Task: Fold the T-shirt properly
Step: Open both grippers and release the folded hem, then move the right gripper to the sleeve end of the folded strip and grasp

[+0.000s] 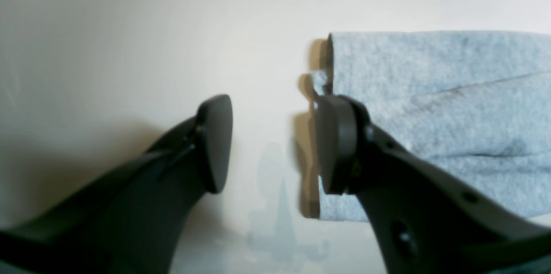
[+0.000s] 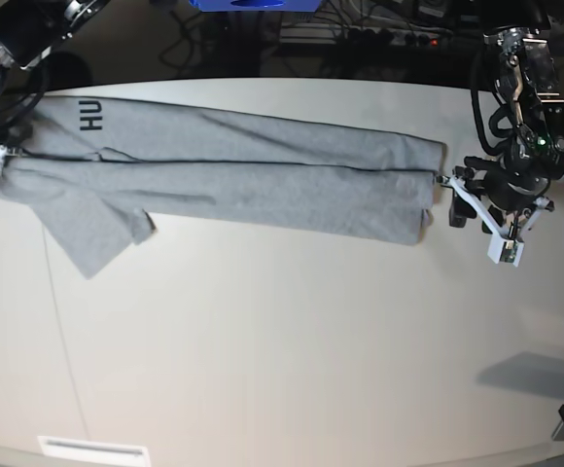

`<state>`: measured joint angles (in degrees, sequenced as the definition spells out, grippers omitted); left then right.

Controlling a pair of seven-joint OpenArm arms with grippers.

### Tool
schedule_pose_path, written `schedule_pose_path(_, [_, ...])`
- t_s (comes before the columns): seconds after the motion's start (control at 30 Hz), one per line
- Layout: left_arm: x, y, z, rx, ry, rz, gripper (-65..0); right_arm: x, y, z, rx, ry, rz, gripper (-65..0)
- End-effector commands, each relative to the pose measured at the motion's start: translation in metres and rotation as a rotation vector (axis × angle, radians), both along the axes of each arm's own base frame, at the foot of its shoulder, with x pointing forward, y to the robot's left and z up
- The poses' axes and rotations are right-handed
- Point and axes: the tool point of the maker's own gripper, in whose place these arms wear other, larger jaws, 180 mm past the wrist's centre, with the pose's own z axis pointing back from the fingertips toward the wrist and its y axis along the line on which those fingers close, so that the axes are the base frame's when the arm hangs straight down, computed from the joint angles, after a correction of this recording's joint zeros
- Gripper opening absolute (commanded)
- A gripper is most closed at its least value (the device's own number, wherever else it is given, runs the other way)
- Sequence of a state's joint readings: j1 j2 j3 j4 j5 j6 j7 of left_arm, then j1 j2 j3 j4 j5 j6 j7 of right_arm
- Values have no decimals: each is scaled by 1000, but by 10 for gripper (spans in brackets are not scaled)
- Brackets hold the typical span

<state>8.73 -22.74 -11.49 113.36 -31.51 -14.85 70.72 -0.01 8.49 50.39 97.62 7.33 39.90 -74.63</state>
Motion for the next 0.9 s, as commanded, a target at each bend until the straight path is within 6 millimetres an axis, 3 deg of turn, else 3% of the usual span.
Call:
schedule_pose_path(0.0, [12,2,16,10,-60,-3,-329,7,-9,13,-37,-33,4,-229])
schedule_pose_path(0.13, [15,-2,17,0,-67,-8,-329,8,-9,14,-37,-35,4,-135])
schedule_pose_path(0.27, [15,-1,19,-5,-73,-3,-329,10,-10,16,-42,-45,5,-128])
schedule_pose_path(0.37, [15,-6,17,-24,-75,2,-329,12,-29,29,-108,-46,-1,-116])
schedule_pose_path(0.5, [16,-17,13,-59,-77,-1,-329,26,-34,50,-163,-132,15,-77])
schedule_pose_path(0.7, [30,-21,25,-74,-121,0,-329,39,-50,74,-212,-195,-9,-74])
schedule_pose_path(0.87, [33,-22,27,-79,-131,0,-329,33,-52,69,-183,-171,-66,-74])
